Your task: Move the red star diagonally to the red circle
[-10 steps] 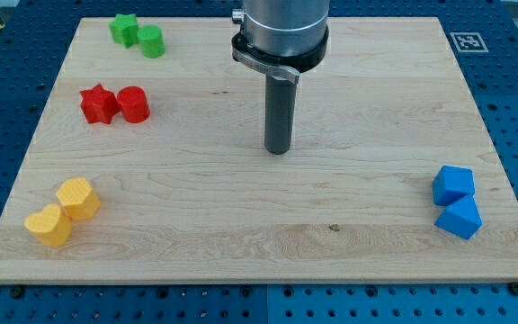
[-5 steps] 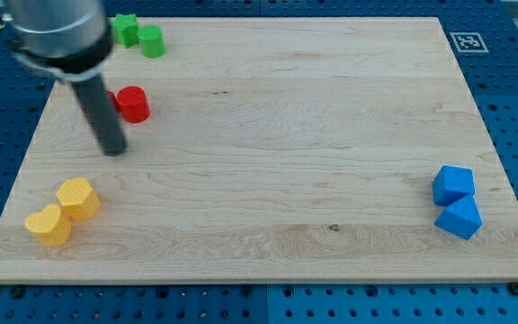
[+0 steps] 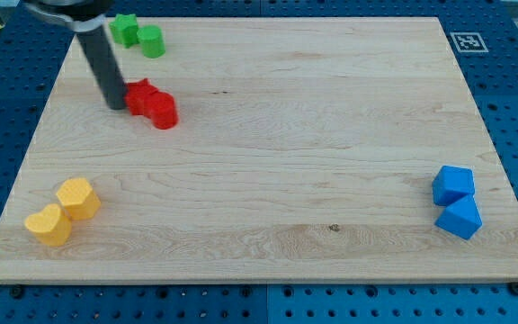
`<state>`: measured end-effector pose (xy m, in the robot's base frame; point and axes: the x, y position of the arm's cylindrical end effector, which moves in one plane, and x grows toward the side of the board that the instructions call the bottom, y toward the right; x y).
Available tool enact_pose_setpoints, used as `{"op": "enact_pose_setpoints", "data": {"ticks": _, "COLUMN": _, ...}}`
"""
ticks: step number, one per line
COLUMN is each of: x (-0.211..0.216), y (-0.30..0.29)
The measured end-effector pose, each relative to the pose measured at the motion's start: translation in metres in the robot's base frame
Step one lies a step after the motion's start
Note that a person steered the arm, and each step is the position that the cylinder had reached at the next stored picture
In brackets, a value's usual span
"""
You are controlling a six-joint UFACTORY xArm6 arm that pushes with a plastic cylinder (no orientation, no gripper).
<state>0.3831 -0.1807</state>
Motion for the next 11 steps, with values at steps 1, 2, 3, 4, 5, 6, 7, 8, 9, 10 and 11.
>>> {"op": "enact_pose_setpoints", "data": {"ticks": 1, "x": 0.000, "y": 0.048}}
{"op": "enact_pose_setpoints", "data": {"ticks": 2, "x": 0.007, "y": 0.100}}
{"op": "enact_pose_setpoints", "data": {"ticks": 3, "x": 0.039, "y": 0.149}}
{"op": "enact_pose_setpoints", "data": {"ticks": 4, "x": 0.040, "y": 0.182}}
{"op": "enact_pose_setpoints", "data": {"ticks": 5, "x": 0.033, "y": 0.208}}
{"op": "enact_pose_setpoints", "data": {"ticks": 6, "x": 0.024, "y": 0.221}}
{"op": "enact_pose_setpoints", "data": {"ticks": 7, "x": 0.020, "y": 0.211}}
{"op": "enact_pose_setpoints", "data": {"ticks": 8, "x": 0.020, "y": 0.176}}
{"op": "enact_pose_setpoints", "data": {"ticks": 9, "x": 0.018, "y": 0.163}}
{"op": "enact_pose_setpoints", "data": {"ticks": 10, "x": 0.005, "y": 0.191}}
{"op": "enact_pose_setpoints", "data": {"ticks": 11, "x": -0.022, "y": 0.223}}
